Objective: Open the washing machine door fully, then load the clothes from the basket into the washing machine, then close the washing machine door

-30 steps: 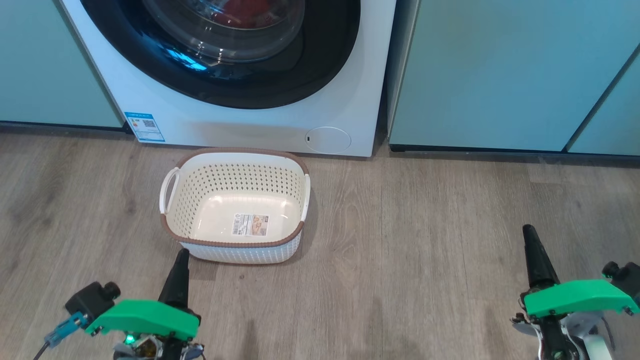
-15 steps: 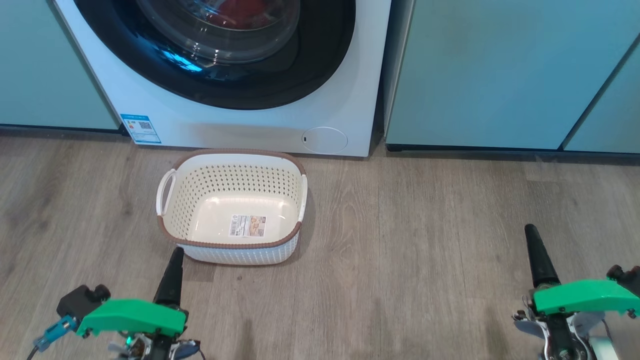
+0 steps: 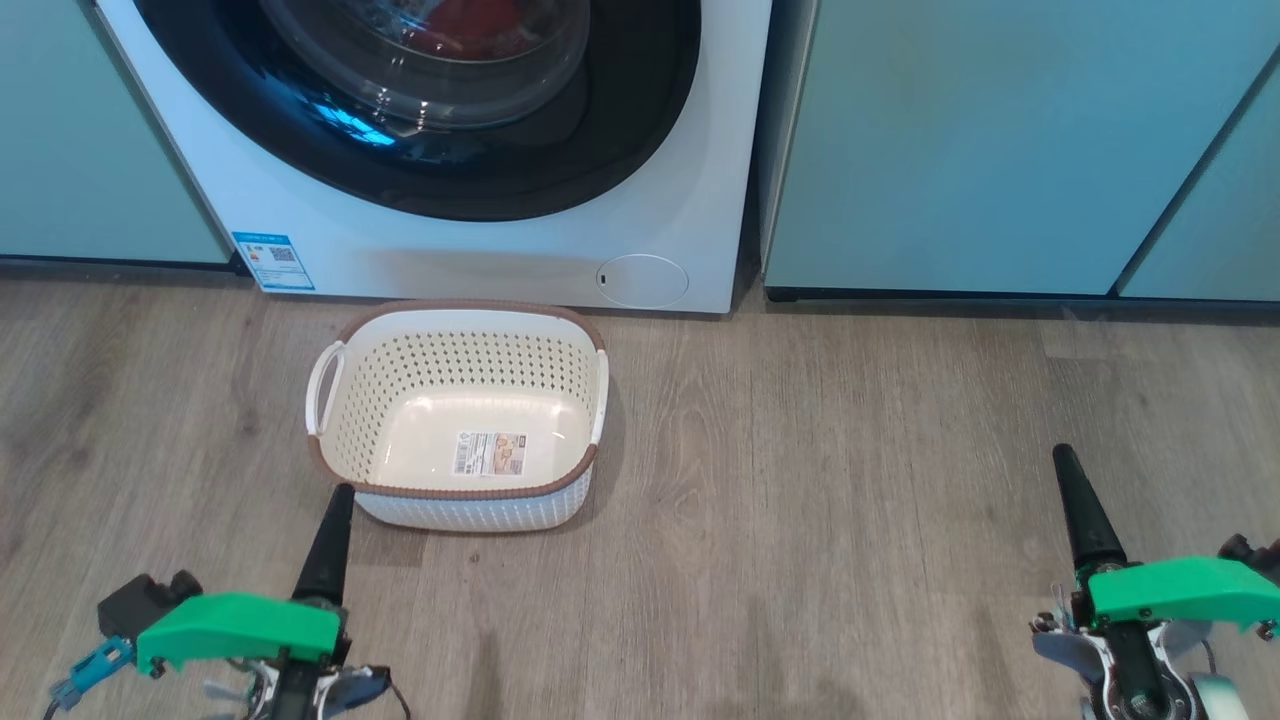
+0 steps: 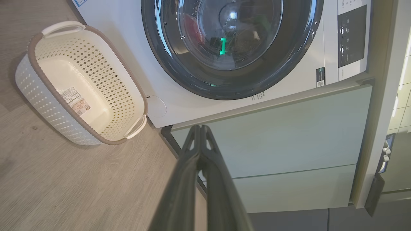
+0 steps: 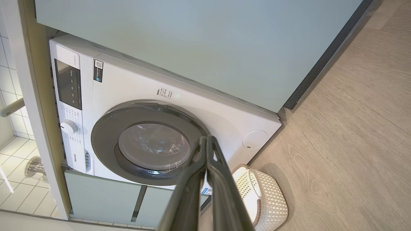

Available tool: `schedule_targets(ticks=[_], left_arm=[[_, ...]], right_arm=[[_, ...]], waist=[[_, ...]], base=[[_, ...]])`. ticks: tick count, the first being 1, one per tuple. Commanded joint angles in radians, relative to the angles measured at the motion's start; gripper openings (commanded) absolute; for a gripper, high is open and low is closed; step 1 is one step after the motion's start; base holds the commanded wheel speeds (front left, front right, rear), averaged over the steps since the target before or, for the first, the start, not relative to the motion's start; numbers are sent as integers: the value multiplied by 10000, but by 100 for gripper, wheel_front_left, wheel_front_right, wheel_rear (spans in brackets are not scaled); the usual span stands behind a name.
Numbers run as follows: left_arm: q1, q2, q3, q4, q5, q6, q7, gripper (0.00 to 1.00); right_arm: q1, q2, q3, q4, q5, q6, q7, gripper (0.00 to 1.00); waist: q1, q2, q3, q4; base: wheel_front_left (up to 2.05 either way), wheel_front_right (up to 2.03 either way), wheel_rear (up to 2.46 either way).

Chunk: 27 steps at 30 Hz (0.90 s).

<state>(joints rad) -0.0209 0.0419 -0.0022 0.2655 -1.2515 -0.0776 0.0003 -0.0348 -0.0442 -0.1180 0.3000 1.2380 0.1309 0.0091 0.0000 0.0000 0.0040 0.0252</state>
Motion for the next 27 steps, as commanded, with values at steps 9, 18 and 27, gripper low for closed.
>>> schedule_targets(ticks=[9, 18, 27], left_arm=[[-635, 166, 479, -265, -1106, -199, 311, 0], [-718, 171, 683, -243, -2054, -321, 575, 0], [-810, 176, 911, -219, -3107, -457, 869, 0]], right_arm=[[-623, -53, 110, -441, 1116, -1, 322, 0], [-663, -56, 85, -482, 2071, -1, 587, 0], [-708, -59, 57, -528, 3132, -2, 882, 0]], waist=[[0, 0, -2, -68], [0, 0, -5, -136], [0, 0, -8, -211]], base=[[0, 0, 0], [0, 0, 0], [0, 0, 0]])
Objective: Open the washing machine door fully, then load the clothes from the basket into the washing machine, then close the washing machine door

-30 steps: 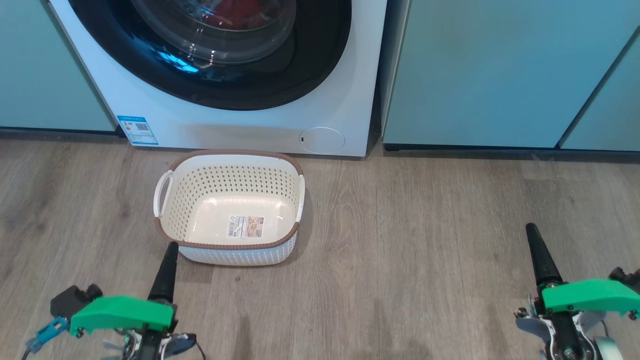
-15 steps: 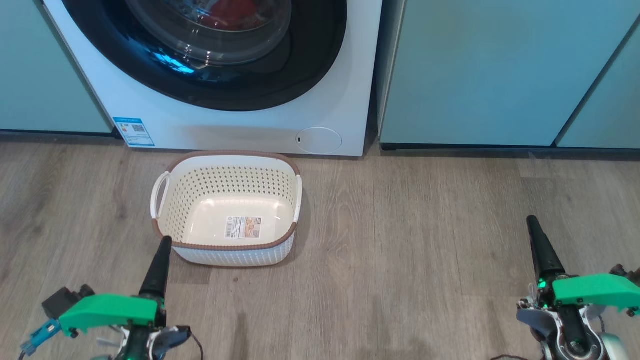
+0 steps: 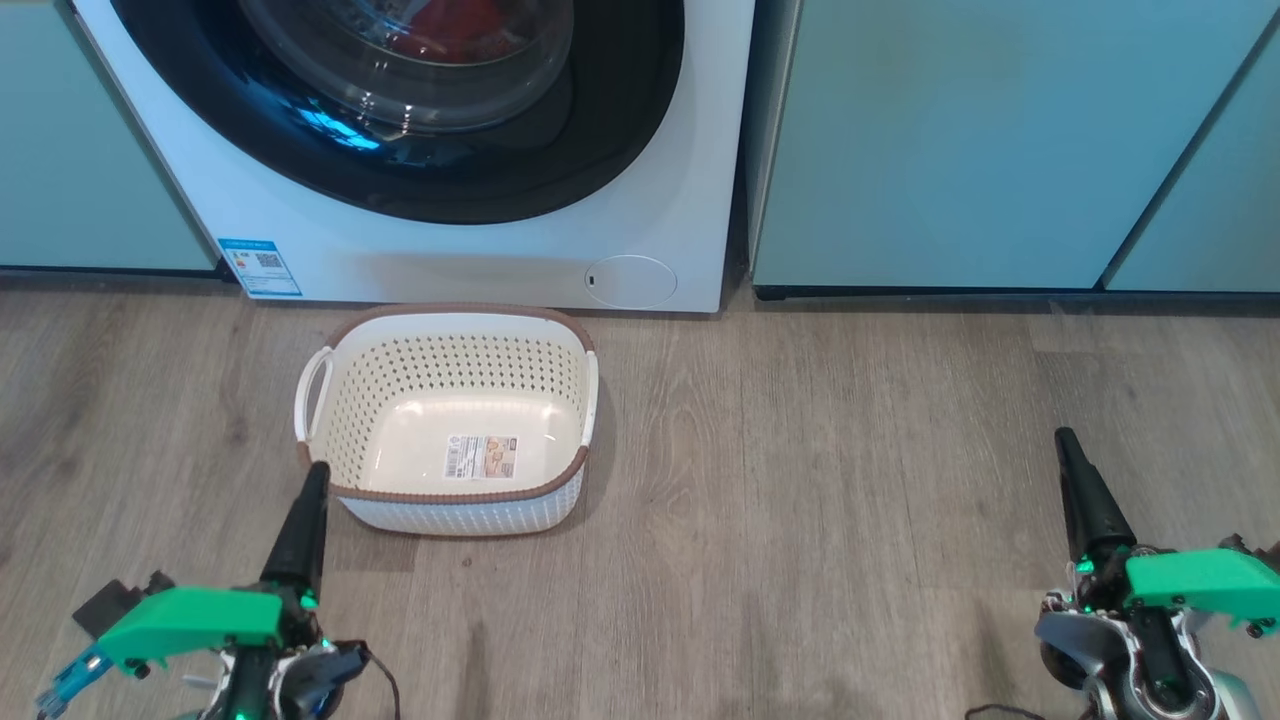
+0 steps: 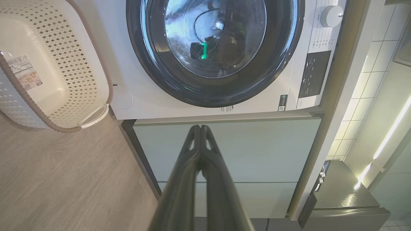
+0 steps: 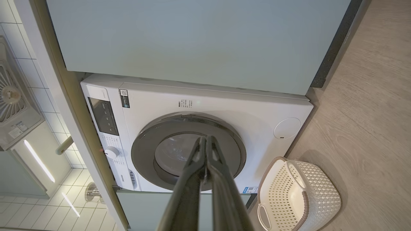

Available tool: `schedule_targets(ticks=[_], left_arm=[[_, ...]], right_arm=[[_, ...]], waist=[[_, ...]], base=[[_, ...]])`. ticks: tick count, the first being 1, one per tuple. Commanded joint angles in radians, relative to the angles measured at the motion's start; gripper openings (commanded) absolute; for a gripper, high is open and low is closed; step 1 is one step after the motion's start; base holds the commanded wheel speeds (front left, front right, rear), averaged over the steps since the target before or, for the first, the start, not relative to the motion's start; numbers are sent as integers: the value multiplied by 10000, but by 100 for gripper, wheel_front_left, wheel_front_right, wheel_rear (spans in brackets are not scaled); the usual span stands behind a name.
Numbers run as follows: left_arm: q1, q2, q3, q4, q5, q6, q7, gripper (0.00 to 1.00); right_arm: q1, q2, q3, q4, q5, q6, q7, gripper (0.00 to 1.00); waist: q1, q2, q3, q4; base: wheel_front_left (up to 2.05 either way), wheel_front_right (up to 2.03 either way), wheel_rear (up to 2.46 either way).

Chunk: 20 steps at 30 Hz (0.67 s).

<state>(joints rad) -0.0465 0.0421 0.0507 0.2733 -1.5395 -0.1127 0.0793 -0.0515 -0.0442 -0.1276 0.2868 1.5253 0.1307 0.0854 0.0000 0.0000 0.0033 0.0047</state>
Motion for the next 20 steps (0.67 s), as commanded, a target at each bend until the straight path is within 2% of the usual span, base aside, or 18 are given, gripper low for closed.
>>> schedule_targets(ticks=[1, 6, 20], left_arm=[[-563, 174, 404, -295, -332, -120, 108, 0], [-604, 175, 506, -284, -794, -180, 239, 0], [-606, 161, 527, -284, -777, -180, 256, 0]], right_arm=[[-544, -59, 150, -400, 366, 0, 148, 0], [-564, -60, 138, -420, 834, 0, 278, 0], [-564, -60, 139, -420, 834, 0, 278, 0]], waist=[[0, 0, -1, -14], [0, 0, -2, -47], [0, 0, -2, -47]], base=[[0, 0, 0], [0, 0, 0], [0, 0, 0]])
